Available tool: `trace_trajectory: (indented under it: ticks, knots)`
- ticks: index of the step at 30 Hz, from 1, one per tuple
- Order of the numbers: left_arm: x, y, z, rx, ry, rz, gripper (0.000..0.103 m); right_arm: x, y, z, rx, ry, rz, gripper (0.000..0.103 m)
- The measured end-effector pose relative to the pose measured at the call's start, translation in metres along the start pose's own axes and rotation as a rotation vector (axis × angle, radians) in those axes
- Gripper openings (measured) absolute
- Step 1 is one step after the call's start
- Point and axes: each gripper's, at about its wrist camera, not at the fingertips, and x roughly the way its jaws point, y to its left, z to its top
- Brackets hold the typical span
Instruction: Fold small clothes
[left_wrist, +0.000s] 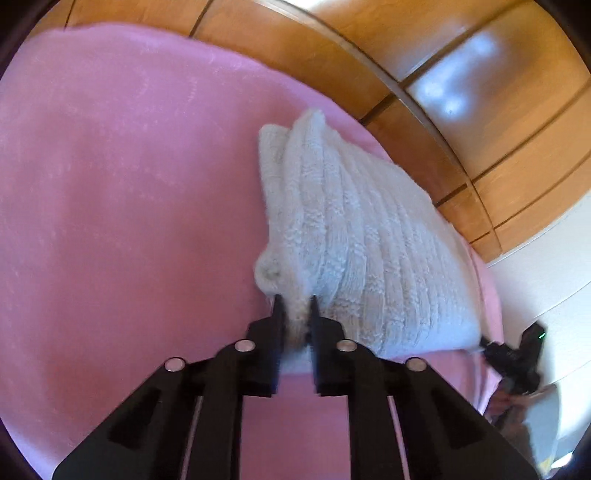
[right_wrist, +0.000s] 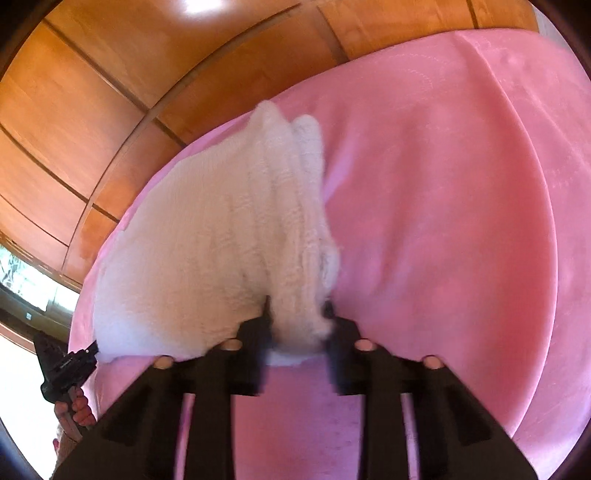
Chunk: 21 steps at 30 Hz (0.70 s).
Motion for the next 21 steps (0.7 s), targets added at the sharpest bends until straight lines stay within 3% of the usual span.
trace_trajectory:
  ticks: [7, 14, 17, 19, 20, 21]
  knots:
    - [-0.037, -0.004, -0.009, 0.009, -0.024, -0.038, 0.007, -0.049, 0.008, -0.011, -0.049, -0.045, 0.048, 0.014]
    - [-0.082, -0.006, -0.063, -0.006, 0.020, -0.060, 0.007, -0.079, 0.006, -0.060, -0.089, 0.021, 0.043, 0.014]
    - [-0.088, -0.009, -0.079, 0.014, 0.035, -0.018, 0.009, -0.078, 0.000, -0.076, -0.097, 0.062, 0.021, 0.015]
    - [-0.087, -0.008, -0.077, 0.009, 0.023, 0.038, 0.010, -0.072, 0.002, -0.071, -0.104, 0.064, 0.010, 0.019]
    - [-0.084, -0.007, -0.070, 0.001, 0.026, 0.028, 0.010, -0.070, 0.003, -0.065, -0.106, 0.054, 0.006, 0.022]
    - [-0.083, -0.008, -0.064, -0.002, 0.018, 0.036, 0.016, -0.071, 0.005, -0.060, -0.112, 0.036, 0.005, 0.024]
